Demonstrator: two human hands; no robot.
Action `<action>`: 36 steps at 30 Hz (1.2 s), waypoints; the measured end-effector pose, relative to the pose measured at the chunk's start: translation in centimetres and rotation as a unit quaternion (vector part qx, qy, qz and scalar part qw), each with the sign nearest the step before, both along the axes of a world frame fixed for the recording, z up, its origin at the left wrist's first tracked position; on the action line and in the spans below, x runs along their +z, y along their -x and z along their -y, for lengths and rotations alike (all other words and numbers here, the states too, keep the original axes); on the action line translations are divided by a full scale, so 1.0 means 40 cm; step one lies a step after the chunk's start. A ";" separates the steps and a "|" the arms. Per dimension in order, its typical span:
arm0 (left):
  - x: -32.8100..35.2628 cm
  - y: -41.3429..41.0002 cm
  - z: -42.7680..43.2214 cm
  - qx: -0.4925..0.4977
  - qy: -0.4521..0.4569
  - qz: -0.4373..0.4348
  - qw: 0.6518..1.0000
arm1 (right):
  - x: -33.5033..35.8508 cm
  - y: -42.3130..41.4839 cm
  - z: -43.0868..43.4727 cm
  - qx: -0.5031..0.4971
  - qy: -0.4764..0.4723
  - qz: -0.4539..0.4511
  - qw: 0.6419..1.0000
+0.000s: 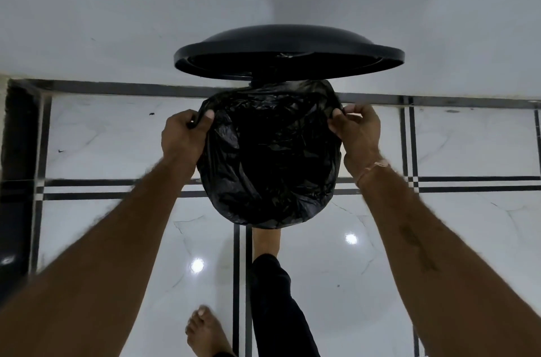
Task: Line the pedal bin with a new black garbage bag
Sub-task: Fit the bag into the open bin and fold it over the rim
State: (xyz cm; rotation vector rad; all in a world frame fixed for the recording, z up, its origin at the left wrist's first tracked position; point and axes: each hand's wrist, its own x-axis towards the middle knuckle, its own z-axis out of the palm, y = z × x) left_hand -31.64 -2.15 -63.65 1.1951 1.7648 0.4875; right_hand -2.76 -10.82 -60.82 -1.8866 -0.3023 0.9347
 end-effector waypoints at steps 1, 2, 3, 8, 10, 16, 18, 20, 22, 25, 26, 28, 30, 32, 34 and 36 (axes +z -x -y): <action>-0.006 -0.005 -0.010 0.004 0.005 0.009 1.000 | -0.002 0.001 -0.007 0.025 -0.015 0.008 1.000; -0.009 -0.011 -0.017 0.013 0.010 0.020 1.000 | -0.002 0.001 -0.014 0.054 -0.026 0.011 0.998; -0.013 -0.014 -0.025 0.024 0.011 0.028 0.999 | 0.002 0.004 -0.020 0.082 -0.033 0.009 0.996; -0.018 -0.019 -0.063 0.015 -0.003 0.139 0.990 | -0.004 0.012 -0.047 0.165 -0.048 -0.051 0.984; -0.025 -0.012 -0.074 -0.007 0.010 0.183 0.983 | -0.017 0.009 -0.059 0.200 -0.037 -0.065 0.977; -0.058 -0.004 -0.135 0.091 0.200 0.198 0.955 | -0.058 -0.037 -0.111 0.241 0.087 -0.170 0.951; -0.074 -0.014 -0.124 0.064 0.217 0.171 0.959 | -0.070 -0.042 -0.109 0.221 0.124 -0.197 0.947; -0.084 -0.014 -0.089 0.057 0.198 0.177 0.963 | -0.076 -0.048 -0.088 0.195 0.135 -0.194 0.952; -0.087 0.004 -0.059 0.045 0.174 0.173 0.968 | -0.059 -0.055 -0.060 0.205 0.141 -0.136 0.959; -0.060 0.032 -0.029 0.010 0.137 0.235 0.962 | -0.018 -0.057 -0.014 0.258 0.140 -0.037 0.955; -0.039 0.040 -0.016 -0.002 0.146 0.260 0.954 | -0.012 -0.060 0.001 0.261 0.135 -0.021 0.955; -0.008 0.058 0.015 -0.019 0.164 0.286 0.944 | -0.013 -0.068 0.029 0.247 0.125 -0.024 0.961; -0.004 0.067 0.045 -0.034 0.143 0.272 0.951 | -0.023 -0.072 0.056 0.214 0.111 -0.075 0.968; -0.005 0.065 0.066 0.004 0.137 0.252 0.958 | -0.039 -0.071 0.071 0.151 0.089 -0.124 0.977; 0.000 0.041 0.070 0.076 0.178 0.269 0.943 | -0.048 -0.057 0.071 0.081 0.084 -0.150 0.982; 0.005 0.017 0.064 0.148 0.218 0.290 0.920 | -0.055 -0.035 0.067 0.031 0.085 -0.152 0.984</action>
